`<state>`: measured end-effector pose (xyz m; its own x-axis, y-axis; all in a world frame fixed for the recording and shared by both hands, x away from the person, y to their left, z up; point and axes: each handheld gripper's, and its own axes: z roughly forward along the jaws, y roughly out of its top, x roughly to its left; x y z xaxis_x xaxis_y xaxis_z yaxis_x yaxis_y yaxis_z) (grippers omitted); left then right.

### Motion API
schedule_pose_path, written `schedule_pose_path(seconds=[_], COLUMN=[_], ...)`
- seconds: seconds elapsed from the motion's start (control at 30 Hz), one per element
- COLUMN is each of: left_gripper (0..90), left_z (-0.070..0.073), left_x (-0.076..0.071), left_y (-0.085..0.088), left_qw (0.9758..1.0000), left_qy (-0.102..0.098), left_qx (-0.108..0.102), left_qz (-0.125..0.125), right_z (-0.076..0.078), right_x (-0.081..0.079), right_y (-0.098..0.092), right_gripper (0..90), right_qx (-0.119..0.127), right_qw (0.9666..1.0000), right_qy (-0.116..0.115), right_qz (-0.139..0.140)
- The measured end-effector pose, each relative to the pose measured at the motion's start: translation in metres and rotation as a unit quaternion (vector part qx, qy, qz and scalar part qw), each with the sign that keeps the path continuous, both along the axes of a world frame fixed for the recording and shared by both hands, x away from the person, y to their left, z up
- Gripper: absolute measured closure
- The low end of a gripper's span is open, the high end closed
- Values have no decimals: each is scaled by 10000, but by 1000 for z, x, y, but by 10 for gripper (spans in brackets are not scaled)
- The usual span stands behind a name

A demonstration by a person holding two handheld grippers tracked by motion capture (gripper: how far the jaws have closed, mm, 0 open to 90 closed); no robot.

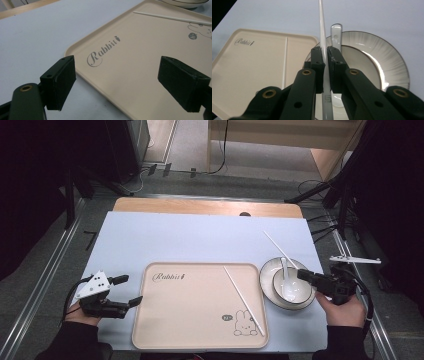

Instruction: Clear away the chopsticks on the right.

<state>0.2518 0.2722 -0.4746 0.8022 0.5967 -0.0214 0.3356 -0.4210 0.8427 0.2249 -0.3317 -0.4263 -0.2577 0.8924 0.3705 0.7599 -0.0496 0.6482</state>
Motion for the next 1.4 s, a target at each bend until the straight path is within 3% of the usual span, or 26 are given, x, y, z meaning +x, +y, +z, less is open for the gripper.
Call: schedule_pose_path(seconds=[0.53,0.97,1.17,1.23,1.4], left_gripper=[154,154,154,153,154], left_z=[0,0,0,0,0], left_x=[0,1,0,0,0], left_y=[0,1,1,1,1], left_qw=[10000,10000,10000,10000,10000], left_qy=[2,12,9,8,4], left_qx=[16,-3,5,8,-2], left_qz=[2,34,13,18,25], right_z=[-12,-37,-56,-60,-75], right_x=[-14,-24,-31,-32,-34], right_y=[51,97,118,129,141], right_gripper=[849,848,848,848,848], right_qx=[-26,-237,-277,-477,-643], right_qw=[9995,9978,9962,9946,9919], right_qy=[8,27,222,286,428], right_qz=[321,622,800,878,1008])
